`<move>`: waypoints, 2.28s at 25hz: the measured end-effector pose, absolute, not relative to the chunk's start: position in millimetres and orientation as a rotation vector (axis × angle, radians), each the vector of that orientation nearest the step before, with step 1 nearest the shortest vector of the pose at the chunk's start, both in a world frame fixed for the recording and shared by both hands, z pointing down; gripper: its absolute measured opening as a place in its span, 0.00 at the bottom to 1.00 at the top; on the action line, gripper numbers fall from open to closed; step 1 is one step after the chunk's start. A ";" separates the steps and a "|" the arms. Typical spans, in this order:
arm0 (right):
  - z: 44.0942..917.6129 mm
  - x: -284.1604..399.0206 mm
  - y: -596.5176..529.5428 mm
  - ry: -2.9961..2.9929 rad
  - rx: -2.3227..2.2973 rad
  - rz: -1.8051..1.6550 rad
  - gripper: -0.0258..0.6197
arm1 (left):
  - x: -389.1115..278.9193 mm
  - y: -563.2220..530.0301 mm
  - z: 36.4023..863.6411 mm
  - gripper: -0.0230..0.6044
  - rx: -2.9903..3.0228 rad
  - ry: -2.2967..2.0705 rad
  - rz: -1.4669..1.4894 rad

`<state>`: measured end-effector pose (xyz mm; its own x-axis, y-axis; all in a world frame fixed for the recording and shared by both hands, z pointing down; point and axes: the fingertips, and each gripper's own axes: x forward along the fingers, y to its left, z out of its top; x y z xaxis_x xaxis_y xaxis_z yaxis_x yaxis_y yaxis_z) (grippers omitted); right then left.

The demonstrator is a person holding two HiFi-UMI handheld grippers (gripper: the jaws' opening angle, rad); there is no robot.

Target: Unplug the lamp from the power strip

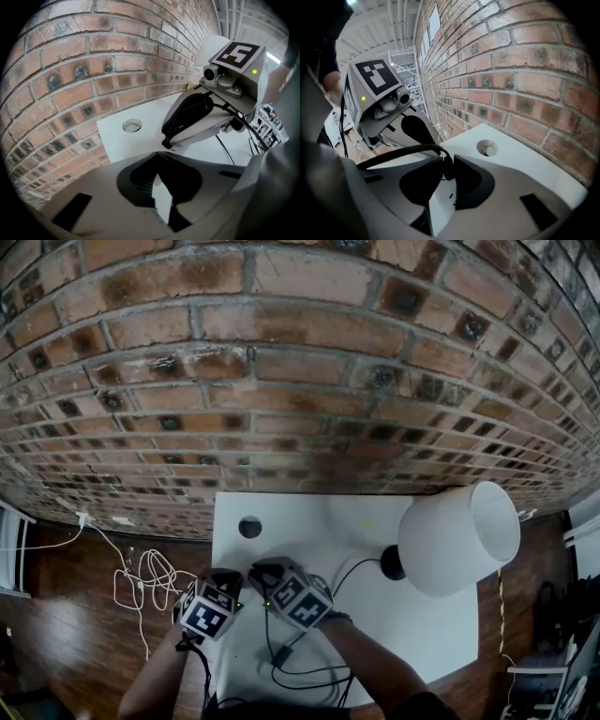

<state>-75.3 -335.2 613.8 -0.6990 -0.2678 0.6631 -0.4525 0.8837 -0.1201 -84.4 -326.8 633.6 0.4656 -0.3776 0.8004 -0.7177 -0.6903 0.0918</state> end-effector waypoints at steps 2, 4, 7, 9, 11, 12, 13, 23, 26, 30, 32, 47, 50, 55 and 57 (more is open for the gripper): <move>613.3 -74.8 -335.3 -2.398 0.523 0.368 0.15 | -84.5 -326.7 633.5 0.06 2.298 -0.914 1.097; 613.0 -74.6 -335.6 -2.416 0.526 0.356 0.15 | -84.4 -327.1 633.3 0.06 2.302 -0.918 1.100; 612.8 -73.3 -337.9 -2.440 0.556 0.404 0.15 | -84.3 -327.8 633.4 0.06 2.309 -0.926 1.108; 613.2 -72.3 -338.0 -2.441 0.574 0.445 0.15 | -83.9 -327.5 633.4 0.06 2.310 -0.926 1.106; 613.8 -72.9 -336.7 -2.425 0.559 0.436 0.15 | -84.1 -327.0 633.9 0.06 2.307 -0.923 1.109; 614.0 -73.5 -336.3 -2.406 0.538 0.406 0.15 | -83.9 -327.1 634.2 0.06 2.306 -0.919 1.114; 614.4 -73.9 -336.1 -2.379 0.511 0.363 0.15 | -83.4 -327.4 634.3 0.06 2.307 -0.914 1.121; 612.5 -73.3 -336.0 -2.368 0.502 0.329 0.15 | -81.4 -327.8 634.6 0.06 2.301 -0.906 1.152; 611.5 -73.2 -337.1 -2.390 0.520 0.393 0.15 | -82.5 -327.6 634.2 0.06 2.303 -0.916 1.149; 612.1 -71.4 -339.1 -2.368 0.541 0.492 0.15 | -81.5 -327.8 634.0 0.06 2.312 -0.917 1.153; 612.4 -70.6 -341.5 -2.337 0.562 0.568 0.15 | -81.1 -328.2 634.3 0.06 2.311 -0.911 1.159; 612.8 -66.9 -345.6 -2.341 0.637 0.740 0.15 | -80.4 -328.3 634.8 0.06 2.308 -0.917 1.200; 600.8 -72.5 -339.5 -2.374 0.557 0.516 0.15 | -79.0 -327.9 635.0 0.06 2.309 -0.915 1.201; 525.2 -82.3 -380.9 -2.487 0.549 0.200 0.14 | -82.6 -330.6 635.9 0.06 2.321 -0.908 1.195; 523.2 -80.0 -378.2 -2.466 0.486 0.184 0.14 | -82.7 -326.2 637.3 0.06 2.308 -0.914 1.188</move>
